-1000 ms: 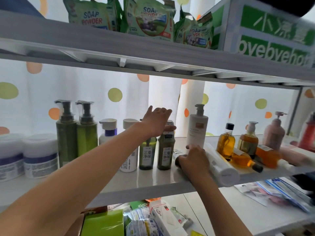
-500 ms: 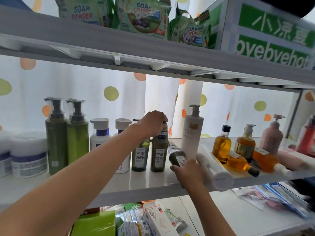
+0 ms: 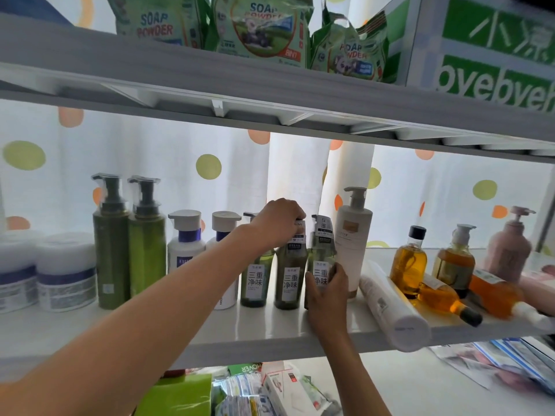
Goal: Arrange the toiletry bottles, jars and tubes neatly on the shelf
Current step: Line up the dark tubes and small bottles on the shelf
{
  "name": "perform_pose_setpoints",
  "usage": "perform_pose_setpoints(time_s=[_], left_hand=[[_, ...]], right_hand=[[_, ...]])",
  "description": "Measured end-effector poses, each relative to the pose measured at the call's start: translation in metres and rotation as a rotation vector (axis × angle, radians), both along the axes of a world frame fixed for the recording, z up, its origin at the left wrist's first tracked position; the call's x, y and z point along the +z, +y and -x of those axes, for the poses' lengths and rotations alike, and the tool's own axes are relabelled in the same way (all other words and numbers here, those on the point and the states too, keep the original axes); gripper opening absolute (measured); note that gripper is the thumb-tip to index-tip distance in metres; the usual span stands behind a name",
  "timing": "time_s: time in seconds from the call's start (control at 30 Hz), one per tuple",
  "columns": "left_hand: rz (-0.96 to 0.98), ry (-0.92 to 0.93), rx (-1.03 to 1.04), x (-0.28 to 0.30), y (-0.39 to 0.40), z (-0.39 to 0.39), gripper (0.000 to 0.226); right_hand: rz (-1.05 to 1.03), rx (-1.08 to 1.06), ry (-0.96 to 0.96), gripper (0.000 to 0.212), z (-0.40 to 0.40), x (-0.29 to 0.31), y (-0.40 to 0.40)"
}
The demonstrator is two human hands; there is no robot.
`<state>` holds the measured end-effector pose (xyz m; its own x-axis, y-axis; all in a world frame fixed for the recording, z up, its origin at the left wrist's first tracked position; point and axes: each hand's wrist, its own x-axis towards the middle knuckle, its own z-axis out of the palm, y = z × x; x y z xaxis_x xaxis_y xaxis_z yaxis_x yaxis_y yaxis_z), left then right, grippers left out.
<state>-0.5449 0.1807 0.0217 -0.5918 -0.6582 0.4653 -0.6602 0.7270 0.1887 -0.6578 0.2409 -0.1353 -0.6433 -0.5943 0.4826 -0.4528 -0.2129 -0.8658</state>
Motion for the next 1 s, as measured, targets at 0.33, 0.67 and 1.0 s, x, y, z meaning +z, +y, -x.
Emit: perform_pose_setpoints(time_s=[0.33, 0.67, 1.0], left_hand=[[0.047, -0.004, 0.003, -0.004, 0.002, 0.001, 0.034], [0.018, 0.08, 0.024, -0.008, 0.008, 0.002, 0.039], [0.044, 0.052, 0.086, -0.018, 0.011, 0.006, 0.04]], right_hand=[[-0.045, 0.036, 0.056, 0.063, 0.018, -0.012, 0.021], [-0.087, 0.044, 0.149, 0.053, 0.029, -0.005, 0.016], [-0.064, -0.021, 0.202, 0.054, 0.026, -0.013, 0.017]])
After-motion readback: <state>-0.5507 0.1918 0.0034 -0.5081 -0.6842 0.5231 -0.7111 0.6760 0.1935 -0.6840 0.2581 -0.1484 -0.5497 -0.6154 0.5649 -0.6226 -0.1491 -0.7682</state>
